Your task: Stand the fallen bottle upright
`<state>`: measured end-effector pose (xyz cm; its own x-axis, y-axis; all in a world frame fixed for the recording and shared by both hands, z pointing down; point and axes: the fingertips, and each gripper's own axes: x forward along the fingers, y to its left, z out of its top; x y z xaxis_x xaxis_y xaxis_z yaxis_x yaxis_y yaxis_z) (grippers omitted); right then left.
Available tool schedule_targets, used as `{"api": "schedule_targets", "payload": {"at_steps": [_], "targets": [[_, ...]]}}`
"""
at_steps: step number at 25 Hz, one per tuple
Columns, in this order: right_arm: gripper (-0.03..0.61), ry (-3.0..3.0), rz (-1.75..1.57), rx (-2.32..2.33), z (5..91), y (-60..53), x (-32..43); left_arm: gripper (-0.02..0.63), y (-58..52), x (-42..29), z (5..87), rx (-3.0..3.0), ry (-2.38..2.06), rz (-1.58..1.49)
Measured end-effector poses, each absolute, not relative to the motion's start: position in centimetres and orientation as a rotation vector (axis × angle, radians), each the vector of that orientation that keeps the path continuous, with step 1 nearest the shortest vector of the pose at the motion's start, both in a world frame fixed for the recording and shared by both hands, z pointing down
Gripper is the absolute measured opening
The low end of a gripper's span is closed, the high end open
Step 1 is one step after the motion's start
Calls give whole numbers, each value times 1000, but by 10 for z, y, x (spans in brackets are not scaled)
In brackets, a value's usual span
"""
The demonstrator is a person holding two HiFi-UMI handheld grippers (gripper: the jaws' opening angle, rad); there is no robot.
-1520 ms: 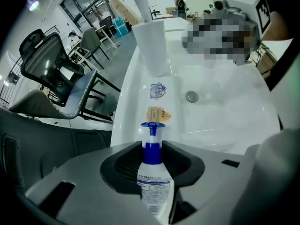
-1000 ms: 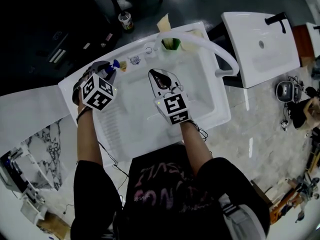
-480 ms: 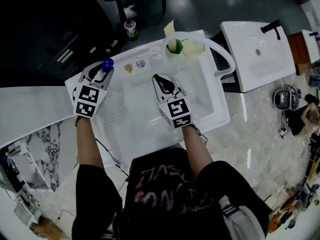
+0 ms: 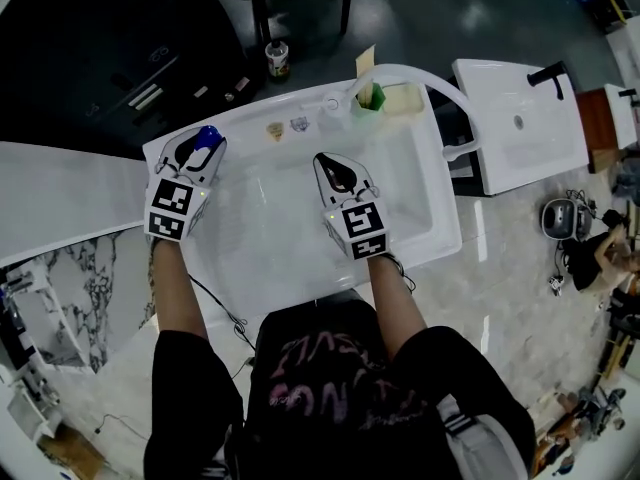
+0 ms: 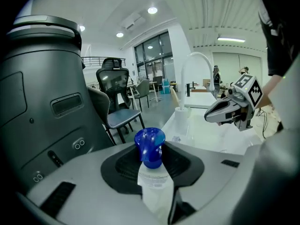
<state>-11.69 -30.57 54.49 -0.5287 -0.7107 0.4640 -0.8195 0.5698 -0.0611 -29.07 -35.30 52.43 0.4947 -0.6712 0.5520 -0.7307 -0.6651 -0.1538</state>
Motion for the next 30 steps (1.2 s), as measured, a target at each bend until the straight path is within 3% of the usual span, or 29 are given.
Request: {"api": "schedule_targets", "payload": {"at_steps": [18, 25, 30], "targets": [[14, -2418, 331, 1299, 524, -293, -116, 202, -332, -310, 529, 2570, -1337, 912], [14, -2442, 290, 1313, 503, -281, -120, 202, -295, -323, 524, 2504, -1452, 795], [14, -2475, 260, 1332, 482, -271, -123, 152, -271, -320, 494, 2471, -1570, 633]]}}
